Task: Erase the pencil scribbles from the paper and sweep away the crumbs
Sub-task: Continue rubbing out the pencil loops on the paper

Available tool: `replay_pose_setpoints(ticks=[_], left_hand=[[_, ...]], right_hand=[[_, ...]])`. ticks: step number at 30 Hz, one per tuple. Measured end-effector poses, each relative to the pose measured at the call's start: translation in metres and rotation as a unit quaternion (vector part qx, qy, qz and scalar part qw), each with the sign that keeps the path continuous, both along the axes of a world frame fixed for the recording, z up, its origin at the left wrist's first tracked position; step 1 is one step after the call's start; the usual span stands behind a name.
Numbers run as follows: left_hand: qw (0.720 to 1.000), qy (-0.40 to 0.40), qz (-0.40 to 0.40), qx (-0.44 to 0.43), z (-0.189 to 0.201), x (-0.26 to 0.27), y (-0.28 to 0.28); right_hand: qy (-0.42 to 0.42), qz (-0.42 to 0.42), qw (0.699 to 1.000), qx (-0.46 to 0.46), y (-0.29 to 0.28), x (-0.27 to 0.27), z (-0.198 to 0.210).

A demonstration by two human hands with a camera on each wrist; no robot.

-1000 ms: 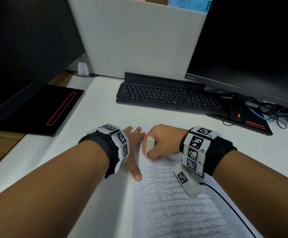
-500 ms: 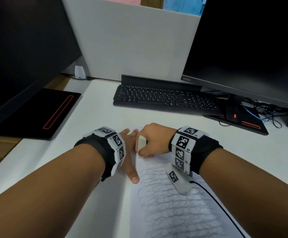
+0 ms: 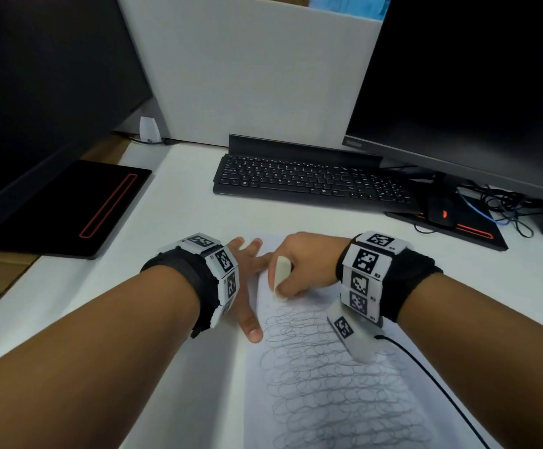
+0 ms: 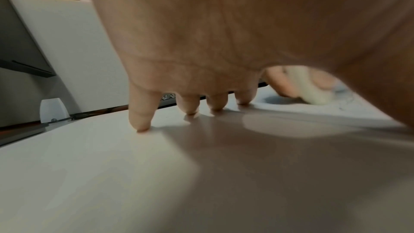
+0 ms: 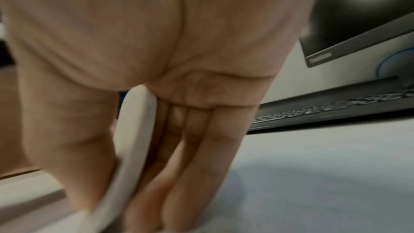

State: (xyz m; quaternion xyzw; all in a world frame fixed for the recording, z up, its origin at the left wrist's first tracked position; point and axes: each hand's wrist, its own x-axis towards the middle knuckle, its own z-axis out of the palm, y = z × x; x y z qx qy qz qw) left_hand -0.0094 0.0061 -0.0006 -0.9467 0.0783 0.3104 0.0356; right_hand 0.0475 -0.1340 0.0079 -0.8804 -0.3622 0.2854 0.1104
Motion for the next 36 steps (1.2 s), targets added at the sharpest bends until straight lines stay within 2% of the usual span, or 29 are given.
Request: replay_pose_setpoints(ticks=[2, 6, 11, 15, 19, 23, 26, 28, 31, 36], left_hand=[[1.0, -0.004, -0.006, 0.008, 0.001, -0.001, -0.002], [1.0, -0.011, 0.006, 0.022, -0.007, 0.0, 0.001], [1.0, -0.01, 0.017, 0.015, -0.006, -0.001, 0.002], [1.0, 0.001, 0.02, 0.014, -0.007, 0.001, 0.003], [1.0, 0.0, 0.025, 0.006, -0.006, 0.0, 0.004], [1.0, 0.005, 0.021, 0.005, -0.006, 0.003, 0.004], [1.0, 0.005, 0.024, 0.005, -0.008, 0.003, 0.005], [1.0, 0.003, 0.025, 0.006, -0.007, 0.001, 0.005], [1.0, 0.003, 0.024, 0.003, -0.006, 0.001, 0.005], [1.0, -0.002, 0.024, 0.01, -0.007, 0.001, 0.004]], right_hand=[[-0.018, -0.021, 0.999, 0.018, -0.002, 0.002, -0.001], [0.045, 0.01, 0.999, 0.003, -0.004, -0.007, -0.002], [-0.012, -0.051, 0.998, 0.037, -0.01, 0.003, -0.002], [0.048, -0.005, 0.999, 0.006, -0.011, -0.004, -0.004], [0.008, -0.064, 0.997, 0.049, -0.016, 0.005, -0.004], [0.066, -0.012, 0.998, 0.01, -0.012, -0.001, -0.004], [0.027, -0.051, 0.998, 0.035, -0.015, 0.01, -0.004], [0.035, -0.067, 0.996, 0.05, -0.016, 0.01, -0.004], [0.082, -0.017, 0.996, 0.01, -0.015, 0.004, -0.005], [0.026, -0.059, 0.997, 0.04, -0.018, 0.01, -0.002]])
